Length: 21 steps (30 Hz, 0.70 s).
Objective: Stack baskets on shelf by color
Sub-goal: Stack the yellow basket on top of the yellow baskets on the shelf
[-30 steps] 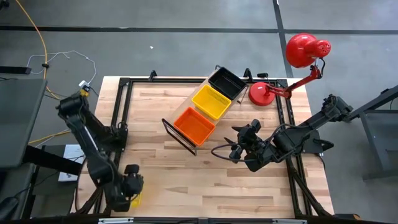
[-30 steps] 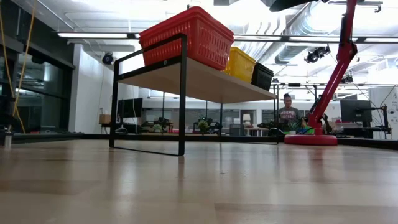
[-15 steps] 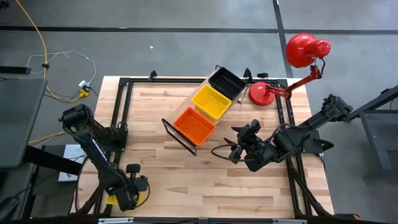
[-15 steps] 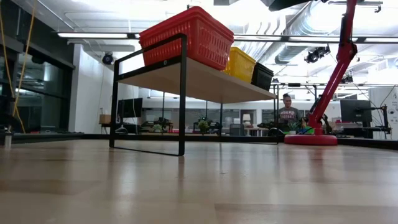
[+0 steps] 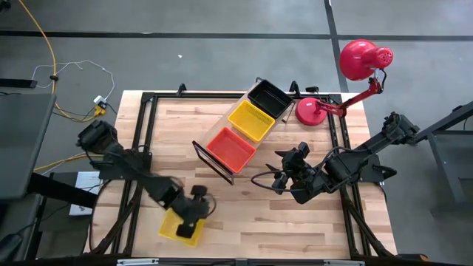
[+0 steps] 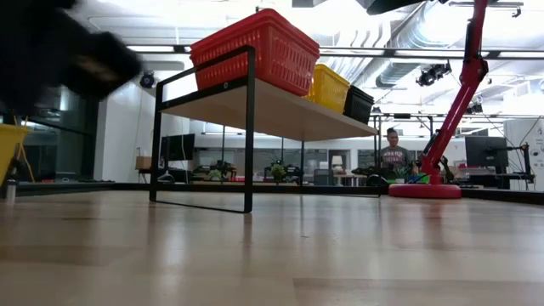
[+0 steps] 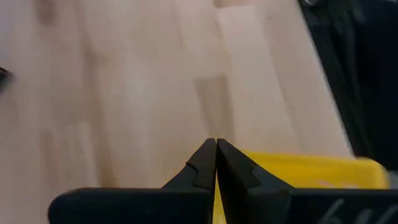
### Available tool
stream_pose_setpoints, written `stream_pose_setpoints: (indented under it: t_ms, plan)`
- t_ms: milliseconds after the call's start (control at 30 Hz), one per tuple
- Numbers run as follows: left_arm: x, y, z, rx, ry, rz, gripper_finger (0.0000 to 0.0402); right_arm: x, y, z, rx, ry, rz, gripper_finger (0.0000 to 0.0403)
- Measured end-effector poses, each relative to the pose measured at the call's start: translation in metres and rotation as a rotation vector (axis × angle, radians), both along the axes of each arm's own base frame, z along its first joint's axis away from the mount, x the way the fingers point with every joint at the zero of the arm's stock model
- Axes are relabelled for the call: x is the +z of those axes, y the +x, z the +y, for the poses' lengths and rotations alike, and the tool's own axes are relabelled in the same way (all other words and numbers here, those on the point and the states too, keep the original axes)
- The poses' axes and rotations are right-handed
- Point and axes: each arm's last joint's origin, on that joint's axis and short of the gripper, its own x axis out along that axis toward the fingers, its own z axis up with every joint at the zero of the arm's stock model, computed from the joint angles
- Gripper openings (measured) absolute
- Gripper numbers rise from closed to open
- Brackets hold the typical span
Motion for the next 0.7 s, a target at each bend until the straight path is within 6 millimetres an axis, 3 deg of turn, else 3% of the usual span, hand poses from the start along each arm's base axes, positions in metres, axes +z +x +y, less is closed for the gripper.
stream_pose_setpoints:
  t_ms: [133, 267, 533, 700]
  plan:
    - [0.01, 0.007, 0.008, -0.008, 0.025, 0.032, 0.0, 0.0, 0.0, 0.0, 0.002, 0.002, 0.001, 0.0248]
    - [0.022, -0.008, -0.012, -0.025, 0.04, 0.134, 0.0, 0.0, 0.0, 0.0, 0.003, 0.002, 0.002, 0.0248]
    - [0.022, -0.065, -0.061, 0.282, -0.097, 0.397, 0.0002, 0.0, 0.0, 0.0, 0.006, -0.004, 0.007, 0.0248]
    - [0.019, -0.102, -0.072, 0.469, -0.029, 0.503, 0.0021, 0.0, 0.0, 0.0, 0.003, -0.017, 0.007, 0.0248]
